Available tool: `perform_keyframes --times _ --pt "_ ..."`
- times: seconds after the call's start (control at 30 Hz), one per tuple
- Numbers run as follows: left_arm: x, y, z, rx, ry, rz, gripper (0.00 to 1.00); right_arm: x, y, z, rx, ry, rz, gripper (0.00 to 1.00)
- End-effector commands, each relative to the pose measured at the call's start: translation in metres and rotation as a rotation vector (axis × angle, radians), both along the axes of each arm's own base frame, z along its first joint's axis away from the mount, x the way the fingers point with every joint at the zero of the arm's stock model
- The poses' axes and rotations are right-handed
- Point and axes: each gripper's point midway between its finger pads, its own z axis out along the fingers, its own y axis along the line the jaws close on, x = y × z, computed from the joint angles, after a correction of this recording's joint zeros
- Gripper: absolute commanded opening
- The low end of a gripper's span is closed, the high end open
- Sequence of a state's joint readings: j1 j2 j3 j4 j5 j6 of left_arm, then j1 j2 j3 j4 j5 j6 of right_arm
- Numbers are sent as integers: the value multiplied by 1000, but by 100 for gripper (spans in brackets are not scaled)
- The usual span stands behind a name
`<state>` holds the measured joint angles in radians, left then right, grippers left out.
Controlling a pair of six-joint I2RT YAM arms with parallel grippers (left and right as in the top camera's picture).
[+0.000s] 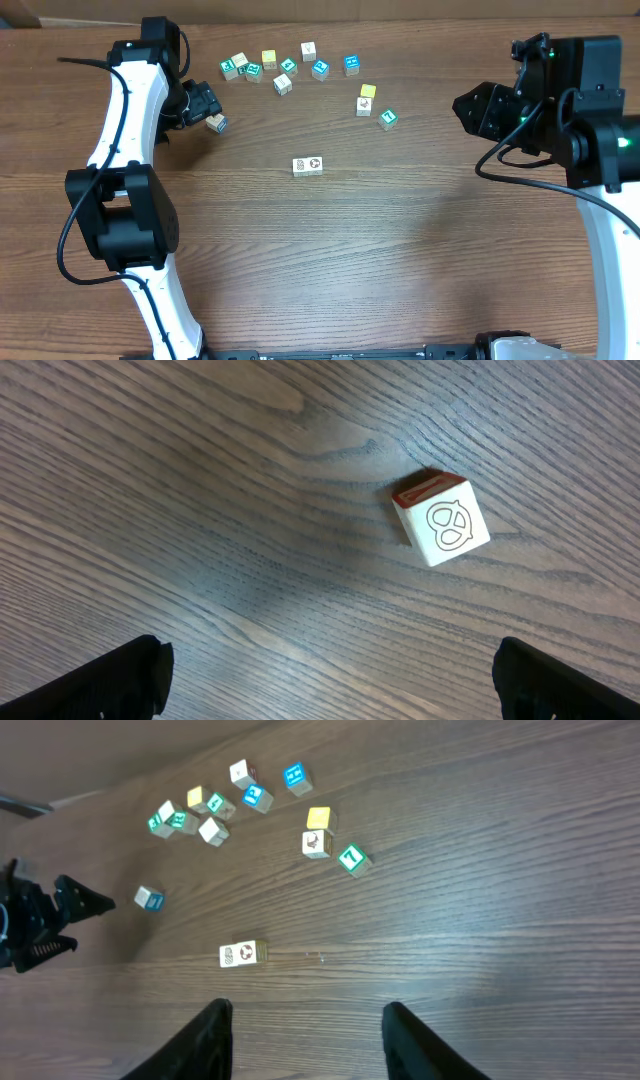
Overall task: Form a horizontal line
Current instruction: 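Reach the right gripper forward over the green '7' block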
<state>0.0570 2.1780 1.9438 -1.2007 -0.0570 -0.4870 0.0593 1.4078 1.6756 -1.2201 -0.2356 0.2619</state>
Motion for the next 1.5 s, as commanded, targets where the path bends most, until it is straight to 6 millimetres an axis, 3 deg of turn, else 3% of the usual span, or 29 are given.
perform_keyframes --times 0.0,0.17,0.47,1.4,1.47 --pt "4 1 0 7 -6 -8 100 5 -1 -2 -5 9 -4 48" --pt "4 1 0 7 -6 -8 100 10 8 -12 -7 36 19 54" --pt "4 1 0 6 -6 -7 100 19 17 -30 -12 82 43 56" --pt "4 1 0 6 -6 -7 100 13 16 -42 -23 126 47 63" --pt "4 1 0 6 -6 -7 100 12 16 -42 -23 129 47 82"
